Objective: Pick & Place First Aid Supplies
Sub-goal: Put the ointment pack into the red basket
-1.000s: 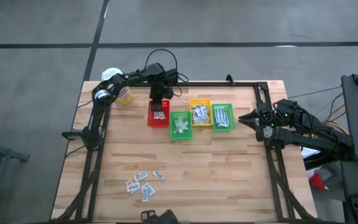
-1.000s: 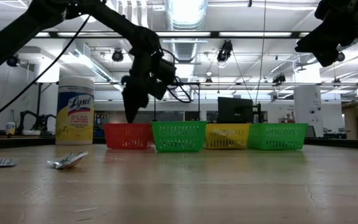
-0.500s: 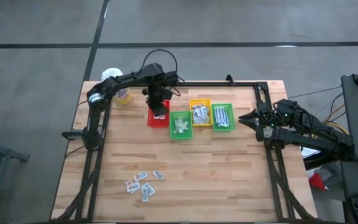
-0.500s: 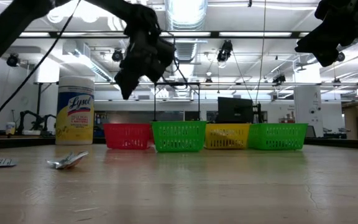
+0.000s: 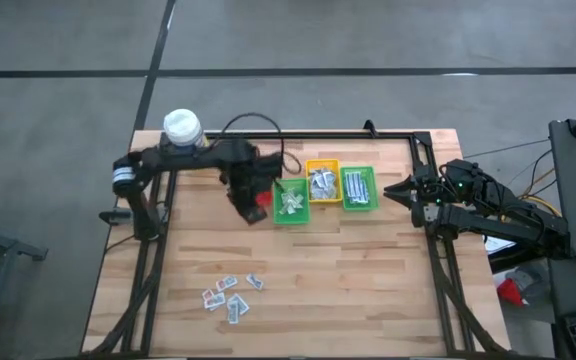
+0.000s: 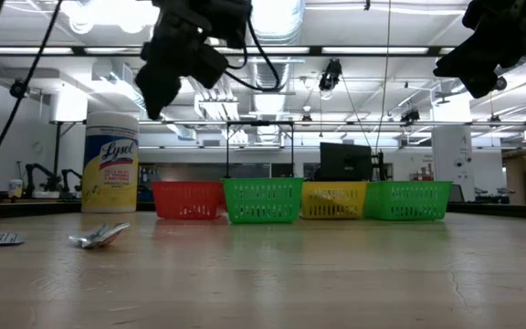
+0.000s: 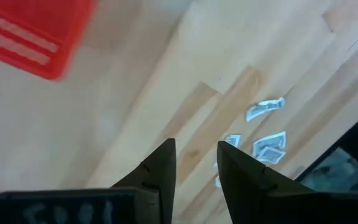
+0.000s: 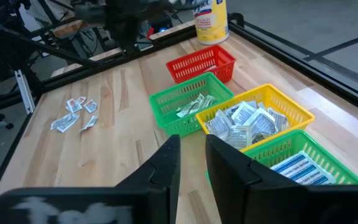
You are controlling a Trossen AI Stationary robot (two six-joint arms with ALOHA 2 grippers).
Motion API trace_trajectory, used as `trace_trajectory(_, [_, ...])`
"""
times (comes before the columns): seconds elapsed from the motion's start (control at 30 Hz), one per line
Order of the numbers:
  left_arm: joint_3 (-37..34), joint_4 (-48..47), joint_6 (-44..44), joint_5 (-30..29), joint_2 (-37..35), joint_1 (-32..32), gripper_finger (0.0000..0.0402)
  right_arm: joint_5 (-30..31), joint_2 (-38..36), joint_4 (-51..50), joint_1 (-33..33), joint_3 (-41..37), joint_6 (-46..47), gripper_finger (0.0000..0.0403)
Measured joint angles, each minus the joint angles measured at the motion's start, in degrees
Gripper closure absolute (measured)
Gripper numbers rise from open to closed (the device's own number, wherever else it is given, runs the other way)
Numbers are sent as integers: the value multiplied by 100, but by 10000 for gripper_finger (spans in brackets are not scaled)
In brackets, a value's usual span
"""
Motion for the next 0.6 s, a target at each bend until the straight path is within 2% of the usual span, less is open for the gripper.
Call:
trace_trajectory(0.27, [-1621, 1570, -1889, -22, -993, -1057, 291, 0, 0, -1, 0, 0, 0, 318])
trace_trajectory(0.43, [-2539, 2204, -3040, -81, -1448, -1634, 291, 0, 0, -1, 0, 0, 0, 317])
trace_trajectory(0.6, [-3258, 2736, -3630, -290, -1692, -2140, 291, 0, 0, 0, 0, 0, -1, 326])
